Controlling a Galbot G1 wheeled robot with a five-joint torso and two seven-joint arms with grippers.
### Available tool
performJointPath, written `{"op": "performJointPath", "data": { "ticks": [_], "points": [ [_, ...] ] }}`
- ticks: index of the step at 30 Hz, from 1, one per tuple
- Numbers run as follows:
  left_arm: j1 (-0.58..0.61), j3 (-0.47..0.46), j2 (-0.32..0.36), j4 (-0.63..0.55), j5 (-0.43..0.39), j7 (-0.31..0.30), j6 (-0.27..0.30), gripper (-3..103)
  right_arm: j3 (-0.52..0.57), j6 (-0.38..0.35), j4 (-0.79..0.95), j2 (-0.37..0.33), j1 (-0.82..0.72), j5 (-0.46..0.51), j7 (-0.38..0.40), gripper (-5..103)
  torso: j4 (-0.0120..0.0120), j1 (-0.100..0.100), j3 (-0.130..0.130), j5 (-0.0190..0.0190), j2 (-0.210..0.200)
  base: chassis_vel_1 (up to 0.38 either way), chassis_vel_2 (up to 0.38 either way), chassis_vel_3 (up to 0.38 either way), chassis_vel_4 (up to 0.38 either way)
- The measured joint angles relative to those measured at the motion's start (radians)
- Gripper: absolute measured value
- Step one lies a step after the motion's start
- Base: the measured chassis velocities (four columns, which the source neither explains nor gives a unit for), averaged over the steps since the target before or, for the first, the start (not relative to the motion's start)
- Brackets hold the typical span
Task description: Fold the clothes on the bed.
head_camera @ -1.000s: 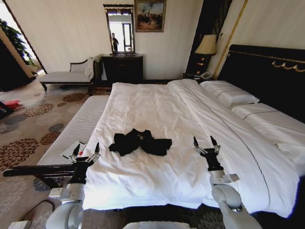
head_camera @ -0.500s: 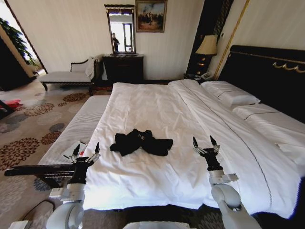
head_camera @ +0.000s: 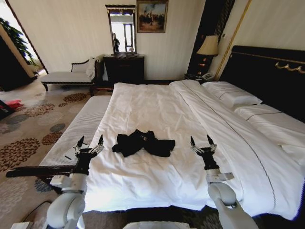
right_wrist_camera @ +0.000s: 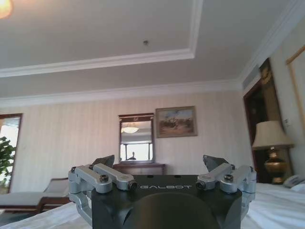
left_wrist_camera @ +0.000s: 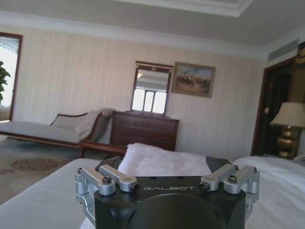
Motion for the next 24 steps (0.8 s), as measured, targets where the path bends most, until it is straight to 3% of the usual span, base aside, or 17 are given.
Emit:
{"op": "performJointPath", "data": {
  "ticks": [1,4,6,8,13,17,19,22,24],
  "points": [
    [0.000,0.000,0.000,0.000,0.000,0.000,0.000,100,0.000,0.000,0.000,0.000,0.000,0.000,0.000,100,0.0000,0.000,0.000,0.0000,0.000,0.000,0.000,0.000,0.000],
    [-0.040,0.029,0.085,0.002,-0.070,-0.110,0.096,100,-0.037,0.002,-0.037,0.000,0.020,-0.009,0.006,100,-0.0018,0.000,0.000,-0.0006,0.000,0.000,0.000,0.000,0.000],
    [-0.044,0.035,0.093,0.004,-0.079,-0.119,0.102,100,-0.040,0.002,-0.042,0.001,0.022,-0.010,0.006,100,-0.0019,0.000,0.000,-0.0005,0.000,0.000,0.000,0.000,0.000],
    [-0.074,0.090,0.136,0.034,-0.101,-0.175,0.128,100,-0.058,0.007,-0.076,0.010,0.041,-0.019,0.007,100,-0.0016,0.000,0.000,-0.0002,0.000,0.000,0.000,0.000,0.000],
    [-0.128,0.196,0.184,0.115,-0.030,-0.236,0.126,100,-0.091,0.011,-0.126,0.023,0.076,-0.032,0.011,100,-0.0014,0.000,0.000,-0.0003,0.000,0.000,0.000,0.000,0.000],
    [-0.203,0.248,0.204,0.178,-0.066,-0.243,0.166,100,-0.115,0.012,-0.164,0.032,0.101,-0.039,0.015,100,-0.0012,0.000,0.000,-0.0003,0.000,0.000,0.000,0.000,0.000],
    [-0.313,0.282,0.210,0.234,-0.156,-0.222,0.266,100,-0.134,0.012,-0.198,0.036,0.124,-0.041,0.023,100,-0.0015,0.000,0.000,-0.0003,0.000,0.000,0.000,0.000,0.000],
    [-0.385,0.306,0.209,0.265,-0.198,-0.210,0.324,100,-0.143,0.012,-0.217,0.037,0.138,-0.041,0.029,100,-0.0017,0.000,0.000,-0.0003,0.000,0.000,0.000,0.000,0.000],
    [-0.479,0.356,0.199,0.300,-0.235,-0.191,0.404,100,-0.157,0.012,-0.252,0.033,0.172,-0.040,0.038,100,-0.0018,0.000,0.000,-0.0001,0.000,0.000,0.000,0.000,0.000]
  ]
}}
